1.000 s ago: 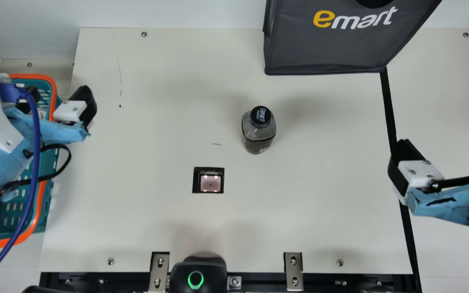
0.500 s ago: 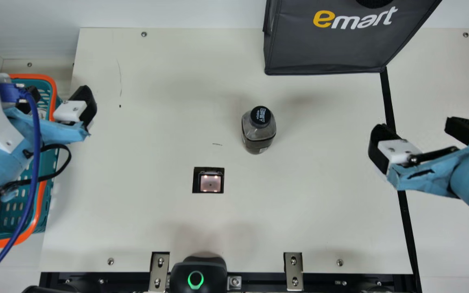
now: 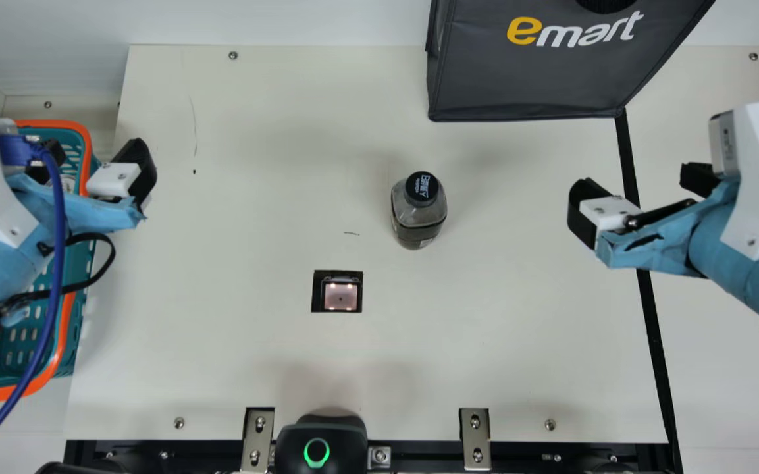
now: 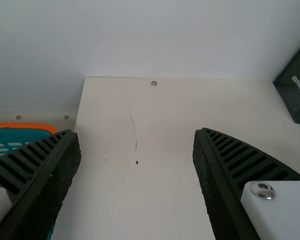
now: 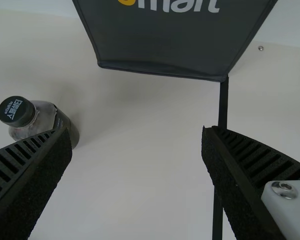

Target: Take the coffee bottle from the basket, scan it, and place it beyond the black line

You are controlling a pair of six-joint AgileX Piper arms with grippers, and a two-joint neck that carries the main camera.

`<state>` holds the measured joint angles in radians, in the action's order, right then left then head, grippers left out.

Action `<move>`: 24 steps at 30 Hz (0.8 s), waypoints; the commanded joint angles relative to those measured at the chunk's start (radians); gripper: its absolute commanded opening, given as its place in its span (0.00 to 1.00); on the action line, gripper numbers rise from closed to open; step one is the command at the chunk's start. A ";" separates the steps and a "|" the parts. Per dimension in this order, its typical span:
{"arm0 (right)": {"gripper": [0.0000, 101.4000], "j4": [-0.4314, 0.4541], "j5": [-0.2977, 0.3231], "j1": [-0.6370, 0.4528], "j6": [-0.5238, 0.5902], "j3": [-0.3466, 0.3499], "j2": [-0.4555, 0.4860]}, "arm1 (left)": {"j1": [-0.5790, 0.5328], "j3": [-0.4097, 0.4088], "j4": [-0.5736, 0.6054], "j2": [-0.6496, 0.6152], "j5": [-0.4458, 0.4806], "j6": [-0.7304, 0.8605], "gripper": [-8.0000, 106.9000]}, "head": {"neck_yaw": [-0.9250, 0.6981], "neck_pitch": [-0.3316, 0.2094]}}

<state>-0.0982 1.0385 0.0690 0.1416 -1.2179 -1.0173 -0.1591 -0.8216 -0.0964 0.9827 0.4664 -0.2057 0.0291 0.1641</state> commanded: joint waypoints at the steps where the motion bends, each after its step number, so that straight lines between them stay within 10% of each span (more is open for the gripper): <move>1: 0.90 0.015 -0.012 0.029 -0.015 0.002 -0.008 | 0.000 0.000 0.000 0.000 0.000 0.000 0.85 | -0.002 -0.026; 24: 0.90 0.183 -0.085 0.371 -0.247 -0.002 -0.095 | 0.000 0.000 0.000 0.000 0.000 0.000 0.85 | -0.002 -0.026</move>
<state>0.0787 0.9508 0.4236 -0.0982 -1.2188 -1.1104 -0.1591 -0.8216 -0.0964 0.9827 0.4664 -0.2057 0.0291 0.1641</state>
